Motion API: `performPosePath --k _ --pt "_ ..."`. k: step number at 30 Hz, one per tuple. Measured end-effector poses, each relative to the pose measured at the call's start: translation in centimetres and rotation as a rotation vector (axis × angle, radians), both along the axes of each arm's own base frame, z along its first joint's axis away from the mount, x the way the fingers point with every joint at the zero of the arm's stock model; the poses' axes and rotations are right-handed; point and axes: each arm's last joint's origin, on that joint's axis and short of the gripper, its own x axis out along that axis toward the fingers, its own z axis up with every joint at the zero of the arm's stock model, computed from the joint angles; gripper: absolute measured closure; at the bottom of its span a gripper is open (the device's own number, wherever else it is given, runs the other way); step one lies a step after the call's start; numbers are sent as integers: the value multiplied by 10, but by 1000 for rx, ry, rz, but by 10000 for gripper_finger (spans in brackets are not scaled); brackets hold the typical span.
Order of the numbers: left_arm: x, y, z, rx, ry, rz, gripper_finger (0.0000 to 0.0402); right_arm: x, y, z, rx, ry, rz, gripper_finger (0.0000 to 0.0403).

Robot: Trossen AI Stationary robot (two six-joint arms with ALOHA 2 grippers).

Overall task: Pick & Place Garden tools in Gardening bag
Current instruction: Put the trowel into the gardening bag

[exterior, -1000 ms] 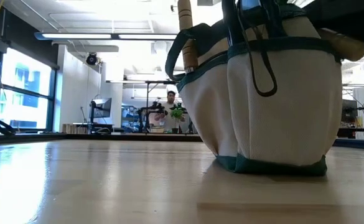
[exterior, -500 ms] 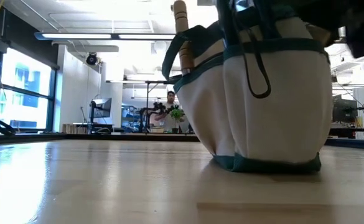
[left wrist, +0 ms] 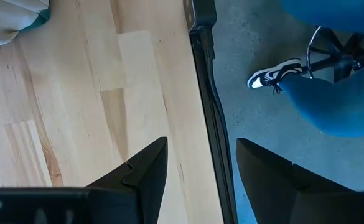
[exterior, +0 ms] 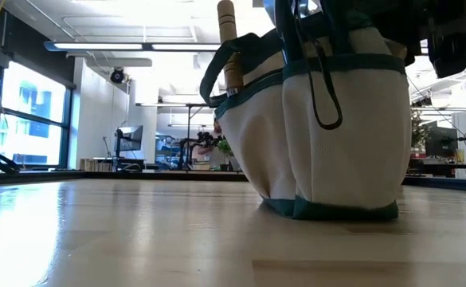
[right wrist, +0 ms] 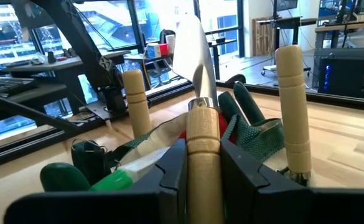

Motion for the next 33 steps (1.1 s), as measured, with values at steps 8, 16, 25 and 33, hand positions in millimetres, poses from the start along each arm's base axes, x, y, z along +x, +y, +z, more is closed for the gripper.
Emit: performPosePath --k 8,16,25,33 --pt "0 0 0 0 -2 1 217 9 -8 0 16 15 26 346" --pt "0 0 0 0 -2 1 217 14 -13 -1 18 30 42 339" --pt "0 0 0 1 -2 1 217 22 -20 -2 37 50 86 329" --pt "0 0 0 -2 1 -1 217 20 -18 -2 33 55 97 301"
